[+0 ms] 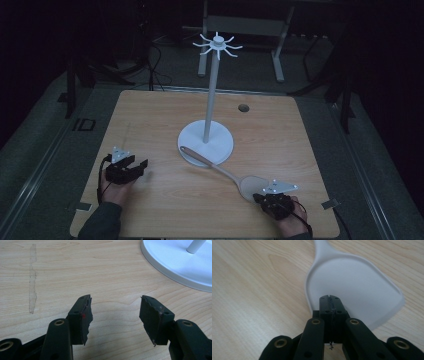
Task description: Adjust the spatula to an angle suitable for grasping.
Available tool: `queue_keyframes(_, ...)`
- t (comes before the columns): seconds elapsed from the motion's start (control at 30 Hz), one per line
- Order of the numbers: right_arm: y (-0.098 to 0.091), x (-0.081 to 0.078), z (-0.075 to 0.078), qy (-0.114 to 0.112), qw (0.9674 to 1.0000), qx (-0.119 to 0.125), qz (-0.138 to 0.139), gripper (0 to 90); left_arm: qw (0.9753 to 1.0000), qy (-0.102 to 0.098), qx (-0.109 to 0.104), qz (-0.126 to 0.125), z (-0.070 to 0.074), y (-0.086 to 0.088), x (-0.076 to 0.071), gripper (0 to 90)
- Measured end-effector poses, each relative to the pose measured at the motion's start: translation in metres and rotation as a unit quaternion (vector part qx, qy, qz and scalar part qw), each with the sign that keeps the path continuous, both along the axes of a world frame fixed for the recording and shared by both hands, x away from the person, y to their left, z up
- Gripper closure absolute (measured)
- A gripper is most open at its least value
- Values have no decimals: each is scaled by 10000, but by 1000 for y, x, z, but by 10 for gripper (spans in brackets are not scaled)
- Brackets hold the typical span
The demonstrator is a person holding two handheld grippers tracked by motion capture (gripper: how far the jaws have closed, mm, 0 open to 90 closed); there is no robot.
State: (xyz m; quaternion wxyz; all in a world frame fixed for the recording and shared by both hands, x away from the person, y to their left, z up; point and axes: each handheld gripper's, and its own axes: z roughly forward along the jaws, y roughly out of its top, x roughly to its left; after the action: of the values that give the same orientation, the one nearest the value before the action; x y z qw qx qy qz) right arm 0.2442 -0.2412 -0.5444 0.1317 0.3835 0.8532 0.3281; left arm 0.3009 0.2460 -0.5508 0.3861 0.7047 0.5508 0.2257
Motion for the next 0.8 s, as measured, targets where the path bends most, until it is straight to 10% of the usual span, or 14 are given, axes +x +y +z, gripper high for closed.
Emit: queue_keyframes(0.8,10,-6,14,-10,9996,208,202,868,10000,13,21,-12,0,0,0,433)
